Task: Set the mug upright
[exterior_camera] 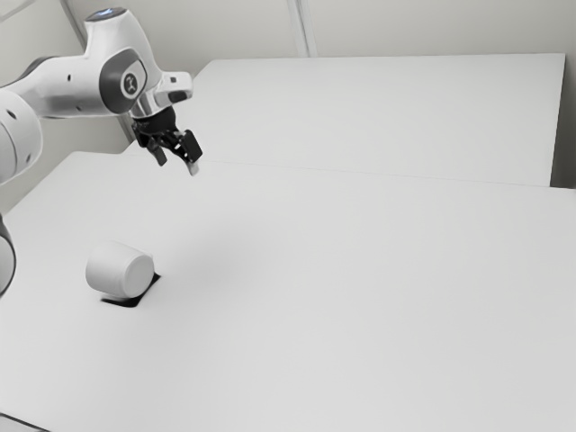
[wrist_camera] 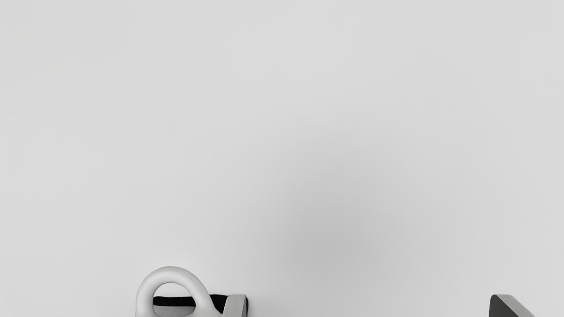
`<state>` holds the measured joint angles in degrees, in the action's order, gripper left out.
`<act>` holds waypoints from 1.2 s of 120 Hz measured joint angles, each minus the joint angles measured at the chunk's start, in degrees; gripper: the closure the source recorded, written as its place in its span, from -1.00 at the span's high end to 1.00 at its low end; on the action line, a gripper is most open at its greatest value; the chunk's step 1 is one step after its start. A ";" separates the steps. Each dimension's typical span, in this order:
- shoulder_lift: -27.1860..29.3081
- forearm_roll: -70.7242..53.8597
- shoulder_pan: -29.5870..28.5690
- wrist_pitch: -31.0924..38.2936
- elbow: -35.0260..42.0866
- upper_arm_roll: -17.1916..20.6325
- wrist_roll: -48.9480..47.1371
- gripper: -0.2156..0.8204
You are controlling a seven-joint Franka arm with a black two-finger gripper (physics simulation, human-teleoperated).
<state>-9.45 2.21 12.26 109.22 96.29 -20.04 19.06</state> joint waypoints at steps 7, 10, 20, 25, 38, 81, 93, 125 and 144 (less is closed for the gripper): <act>0.70 0.06 -0.03 0.23 0.87 0.00 0.08 0.58; 1.03 0.06 -0.15 0.29 1.16 0.02 0.12 0.58; 2.32 0.14 -2.44 0.37 2.83 0.15 0.52 0.58; 2.48 0.88 -4.12 0.32 3.39 0.15 1.28 0.58; 1.05 4.64 -7.48 -0.72 3.07 -0.86 4.29 0.58; -8.68 14.87 -18.69 -6.85 -1.79 -1.86 15.77 0.58; -11.85 17.41 -21.38 -9.03 -3.78 -1.85 18.98 0.58; -15.52 21.72 -27.83 -14.92 -6.51 -1.89 25.92 0.58; -15.50 25.22 -28.72 -18.25 -5.65 -2.87 28.82 0.58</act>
<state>-24.95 27.43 -16.46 90.97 90.64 -22.91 47.88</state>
